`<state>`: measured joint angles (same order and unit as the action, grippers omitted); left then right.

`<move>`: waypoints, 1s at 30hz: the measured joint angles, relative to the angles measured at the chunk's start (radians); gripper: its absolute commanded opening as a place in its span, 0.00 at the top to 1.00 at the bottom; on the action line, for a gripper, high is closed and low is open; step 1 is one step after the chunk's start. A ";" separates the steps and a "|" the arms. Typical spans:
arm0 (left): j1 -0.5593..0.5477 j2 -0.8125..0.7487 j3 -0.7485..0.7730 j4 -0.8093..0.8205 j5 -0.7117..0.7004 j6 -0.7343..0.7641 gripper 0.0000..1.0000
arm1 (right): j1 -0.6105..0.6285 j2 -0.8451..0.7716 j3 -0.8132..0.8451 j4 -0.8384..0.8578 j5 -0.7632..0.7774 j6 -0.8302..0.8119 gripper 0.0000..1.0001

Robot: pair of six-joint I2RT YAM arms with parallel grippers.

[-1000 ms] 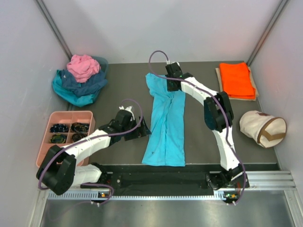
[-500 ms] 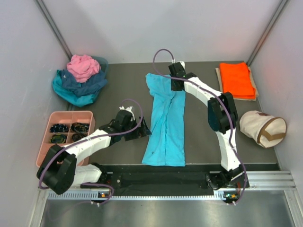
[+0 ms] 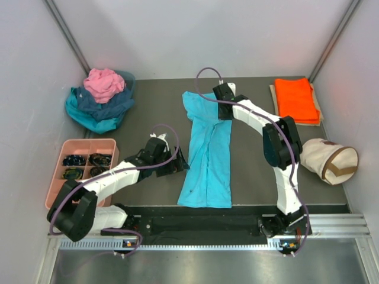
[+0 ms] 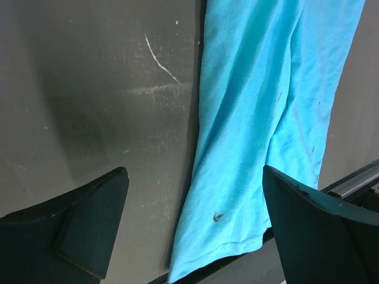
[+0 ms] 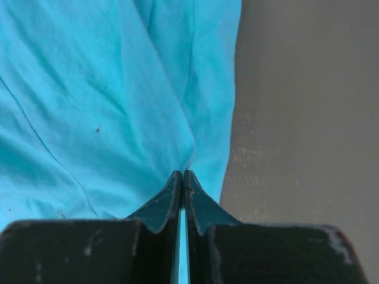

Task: Fold and stack the t-shirts
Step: Fold the tshirt

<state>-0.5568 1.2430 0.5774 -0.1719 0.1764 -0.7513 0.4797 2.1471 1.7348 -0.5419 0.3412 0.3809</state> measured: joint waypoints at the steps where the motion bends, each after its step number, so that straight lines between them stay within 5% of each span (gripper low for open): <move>1: 0.000 0.002 0.000 0.000 0.001 0.000 0.01 | 0.000 -0.008 -0.009 -0.002 0.001 0.005 1.00; 11: 0.000 0.003 0.000 0.000 0.010 0.003 0.01 | 0.000 -0.052 -0.075 -0.008 0.006 0.036 1.00; 18: 0.000 0.004 0.000 0.007 0.006 0.011 0.01 | 0.000 -0.053 -0.081 -0.023 0.008 0.053 0.51; 23: 0.010 0.067 0.068 0.015 -0.026 0.039 0.01 | 0.000 -0.093 -0.148 -0.031 0.037 0.068 0.47; 30: 0.106 0.298 0.380 0.105 -0.018 0.076 0.01 | -0.001 -0.323 -0.334 -0.018 0.062 0.085 0.47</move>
<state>-0.4503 1.5410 0.9569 -0.0673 0.1581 -0.6750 0.4786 1.8236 1.4006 -0.5602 0.4034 0.4656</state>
